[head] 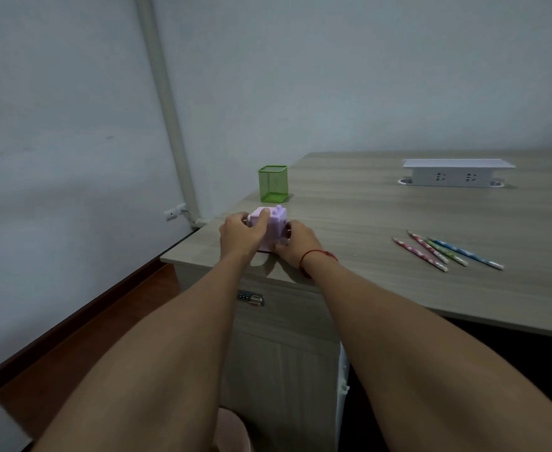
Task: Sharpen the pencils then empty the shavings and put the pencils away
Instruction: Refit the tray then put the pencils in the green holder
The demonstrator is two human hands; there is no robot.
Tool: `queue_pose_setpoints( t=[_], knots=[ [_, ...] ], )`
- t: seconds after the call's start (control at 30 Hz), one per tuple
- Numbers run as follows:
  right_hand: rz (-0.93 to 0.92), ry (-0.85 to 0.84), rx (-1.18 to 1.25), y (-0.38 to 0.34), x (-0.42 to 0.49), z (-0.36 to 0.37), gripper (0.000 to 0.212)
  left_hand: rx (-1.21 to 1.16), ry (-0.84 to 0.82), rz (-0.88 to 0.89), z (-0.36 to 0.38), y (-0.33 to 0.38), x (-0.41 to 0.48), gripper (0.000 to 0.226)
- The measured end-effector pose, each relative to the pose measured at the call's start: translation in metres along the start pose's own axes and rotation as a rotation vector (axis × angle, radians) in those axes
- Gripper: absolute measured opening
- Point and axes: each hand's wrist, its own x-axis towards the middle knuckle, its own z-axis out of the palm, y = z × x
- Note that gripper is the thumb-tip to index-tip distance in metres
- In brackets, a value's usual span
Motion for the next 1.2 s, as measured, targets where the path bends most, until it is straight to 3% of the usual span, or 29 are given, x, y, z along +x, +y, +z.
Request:
queue_pose_setpoints(
  t=[0.17, 0.27, 0.4, 0.5, 0.6, 0.77, 0.87, 1.0, 1.2],
  knots=[
    [0.019, -0.049, -0.021, -0.001, -0.002, -0.008, 0.05, 0.034, 0.026, -0.027, -0.003, 0.007, 0.0, 0.064],
    [0.003, 0.005, -0.069, 0.011, -0.008, -0.03, 0.071, 0.087, 0.12, 0.027, 0.001, 0.03, -0.01, 0.055],
    [-0.018, 0.139, -0.095, 0.037, -0.022, -0.081, 0.052, 0.137, 0.139, 0.229, 0.025, 0.068, -0.031, 0.042],
    [0.027, 0.264, -0.131, 0.064, -0.031, -0.128, 0.038, 0.145, 0.023, 0.28, 0.058, 0.098, -0.048, 0.032],
    [0.133, 0.337, -0.182, 0.093, -0.036, -0.169, 0.03, 0.231, -0.212, 0.252, 0.099, 0.115, -0.057, 0.026],
    [0.24, 0.199, -0.324, 0.123, -0.039, -0.201, 0.024, 0.472, -0.498, 0.127, 0.158, 0.126, -0.065, 0.052],
    [0.277, 0.099, -0.386, 0.132, -0.031, -0.201, 0.025, 0.5, -0.572, 0.048, 0.174, 0.131, -0.065, 0.062],
    [0.302, 0.017, -0.514, 0.132, -0.024, -0.199, 0.026, 0.601, -0.682, -0.011, 0.181, 0.136, -0.064, 0.043],
    [0.28, 0.088, -0.529, 0.128, -0.026, -0.191, 0.022, 0.547, -0.588, -0.008, 0.176, 0.136, -0.063, 0.032]
  ],
)
